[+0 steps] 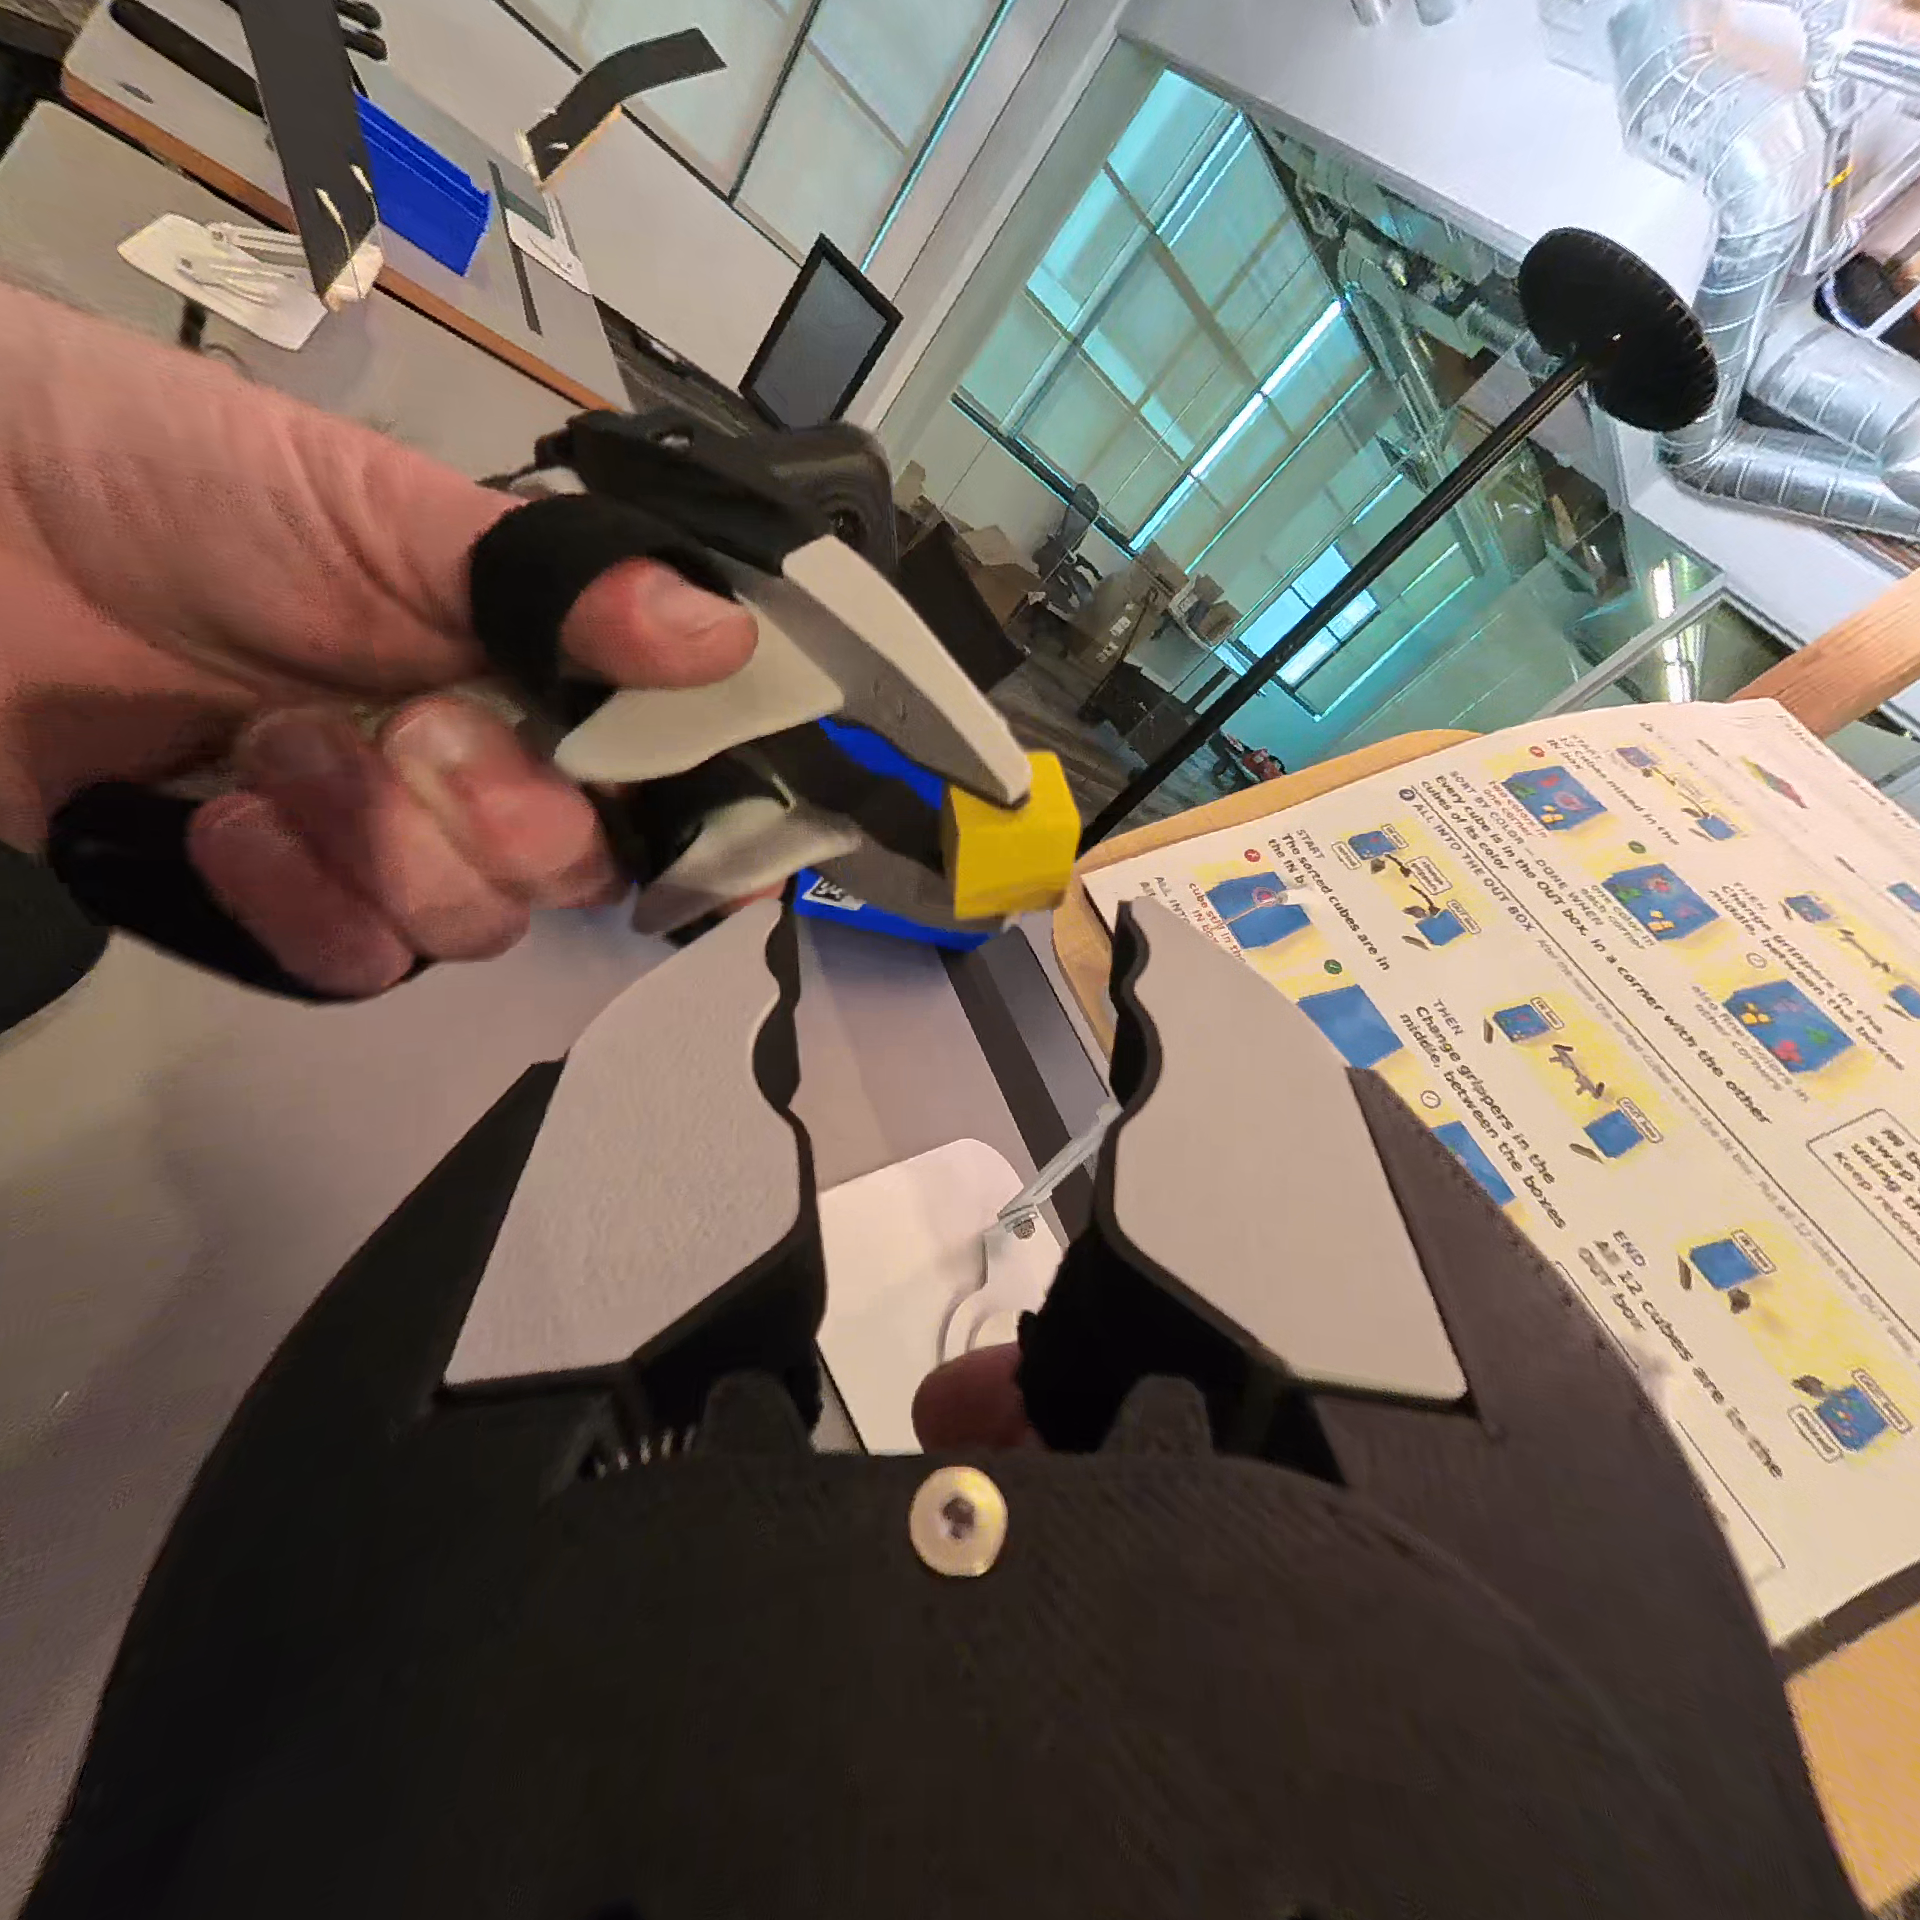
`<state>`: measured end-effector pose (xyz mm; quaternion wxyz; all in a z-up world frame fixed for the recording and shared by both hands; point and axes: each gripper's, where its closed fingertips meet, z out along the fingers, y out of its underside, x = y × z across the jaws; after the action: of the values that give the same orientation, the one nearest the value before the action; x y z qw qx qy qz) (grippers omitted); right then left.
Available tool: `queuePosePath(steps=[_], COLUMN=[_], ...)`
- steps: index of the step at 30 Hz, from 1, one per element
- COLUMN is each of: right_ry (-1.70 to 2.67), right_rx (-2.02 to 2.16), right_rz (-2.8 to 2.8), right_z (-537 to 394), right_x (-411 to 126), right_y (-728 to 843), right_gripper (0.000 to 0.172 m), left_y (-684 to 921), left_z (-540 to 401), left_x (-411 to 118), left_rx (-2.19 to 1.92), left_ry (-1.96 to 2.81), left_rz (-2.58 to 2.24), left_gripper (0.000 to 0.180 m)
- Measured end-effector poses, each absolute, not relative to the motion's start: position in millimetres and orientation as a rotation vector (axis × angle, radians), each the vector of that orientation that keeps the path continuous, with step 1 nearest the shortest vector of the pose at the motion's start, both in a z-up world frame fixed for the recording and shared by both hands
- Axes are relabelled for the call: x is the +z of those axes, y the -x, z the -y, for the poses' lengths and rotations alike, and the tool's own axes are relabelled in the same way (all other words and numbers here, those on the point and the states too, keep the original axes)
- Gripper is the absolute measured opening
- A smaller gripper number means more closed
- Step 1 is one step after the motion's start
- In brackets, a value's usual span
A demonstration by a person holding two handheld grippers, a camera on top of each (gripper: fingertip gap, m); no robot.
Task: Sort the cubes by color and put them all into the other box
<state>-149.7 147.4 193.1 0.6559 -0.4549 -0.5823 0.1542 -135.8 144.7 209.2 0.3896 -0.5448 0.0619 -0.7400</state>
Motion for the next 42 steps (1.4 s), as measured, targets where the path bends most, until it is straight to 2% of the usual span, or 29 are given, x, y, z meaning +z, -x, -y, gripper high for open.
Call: queuePosePath(steps=[7,11,24,26,30,34,39,42], right_ry=[1.050,1.083,1.142,1.167,1.339,1.513,1.800,2.004], right_rx=[0.313,0.338,0.300,0.278,0.152,-0.117,-0.206,-0.243], right_rz=[1.271,1.253,1.190,1.150,0.996,0.837,0.712,0.737], right_z=[-143.1,-138.1,-141.7,-151.9,-212.2,-285.6,-350.5,-368.4], right_x=[191.5,187.4,188.6,191.9,182.9,158.5,107.3,64.3], right_y=[126.8,109.7,59.6,42.4,-32.6,-145.4,-241.0,-267.9], right_gripper=[0.030,0.023,0.023,0.023,0.023,0.023,0.023,0.052], left_y=[99.0,82.5,51.6,59.4,74.4,80.6,81.5,85.1], left_z=[-133.3,-128.8,-136.2,-140.4,-144.1,-139.1,-134.1,-134.5], left_x=[202.1,199.0,201.6,205.6,200.2,191.0,183.5,181.8], left_rx=[-2.013,-2.068,-2.163,-2.152,-2.056,-1.995,-2.004,-1.992], left_ry=[1.394,1.416,1.384,1.351,1.377,1.436,1.462,1.467], left_rz=[-0.192,-0.237,-0.230,-0.209,-0.195,-0.205,-0.169,-0.153], left_gripper=[0.022,0.023,0.025,0.017,0.003,0.000,0.001,0.002])
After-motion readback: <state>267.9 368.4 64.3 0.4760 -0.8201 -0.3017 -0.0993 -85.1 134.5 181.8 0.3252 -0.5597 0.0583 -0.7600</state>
